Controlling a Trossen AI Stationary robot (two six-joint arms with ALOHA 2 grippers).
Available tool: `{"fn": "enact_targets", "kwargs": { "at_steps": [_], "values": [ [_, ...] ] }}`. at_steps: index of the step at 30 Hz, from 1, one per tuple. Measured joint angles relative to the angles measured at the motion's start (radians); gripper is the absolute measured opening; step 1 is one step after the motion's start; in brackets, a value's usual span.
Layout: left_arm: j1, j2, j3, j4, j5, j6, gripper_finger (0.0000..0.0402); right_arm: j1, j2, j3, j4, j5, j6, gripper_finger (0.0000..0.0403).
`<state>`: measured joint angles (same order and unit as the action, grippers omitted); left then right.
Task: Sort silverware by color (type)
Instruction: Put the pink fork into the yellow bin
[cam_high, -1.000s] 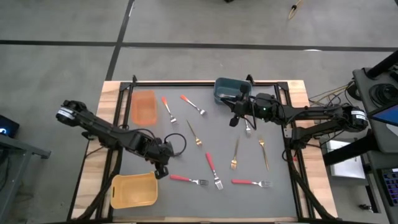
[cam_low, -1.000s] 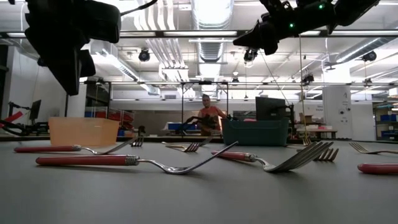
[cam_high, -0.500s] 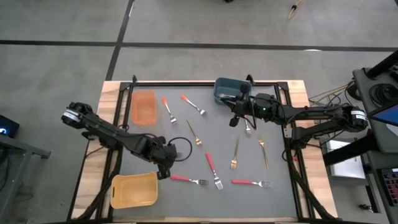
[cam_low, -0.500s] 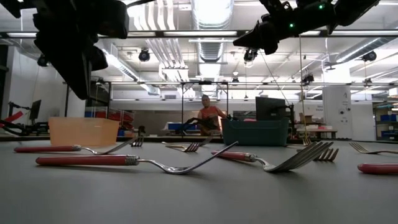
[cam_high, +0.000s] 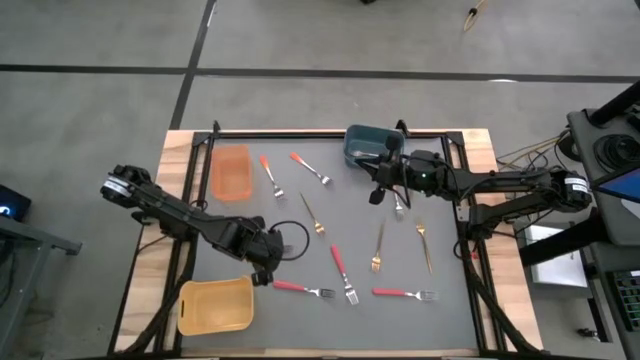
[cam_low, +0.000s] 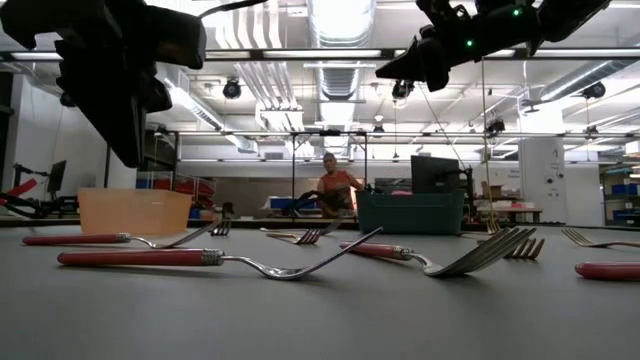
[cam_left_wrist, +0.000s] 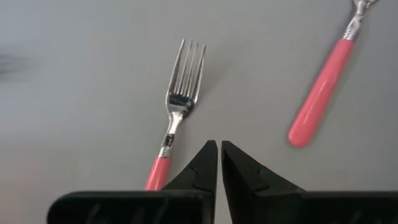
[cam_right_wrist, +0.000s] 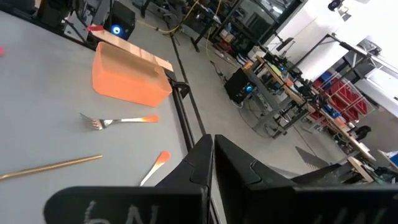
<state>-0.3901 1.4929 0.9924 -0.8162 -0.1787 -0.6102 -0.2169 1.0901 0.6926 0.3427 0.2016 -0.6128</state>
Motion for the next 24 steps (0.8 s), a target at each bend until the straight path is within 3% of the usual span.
{"fn": "enact_targets", "kwargs": {
  "at_steps": [14,24],
  "values": [
    [0.001,0.0,-0.017,-0.025,-0.049,0.007,0.0131,0.0,0.0,-0.001,-0.016,0.0,0.0,0.0009],
    [0.001,0.0,-0.115,-0.022,-0.05,-0.028,0.0149,0.0,0.0,-0.001,-0.017,0.001,0.0,0.0009]
  ]
}}
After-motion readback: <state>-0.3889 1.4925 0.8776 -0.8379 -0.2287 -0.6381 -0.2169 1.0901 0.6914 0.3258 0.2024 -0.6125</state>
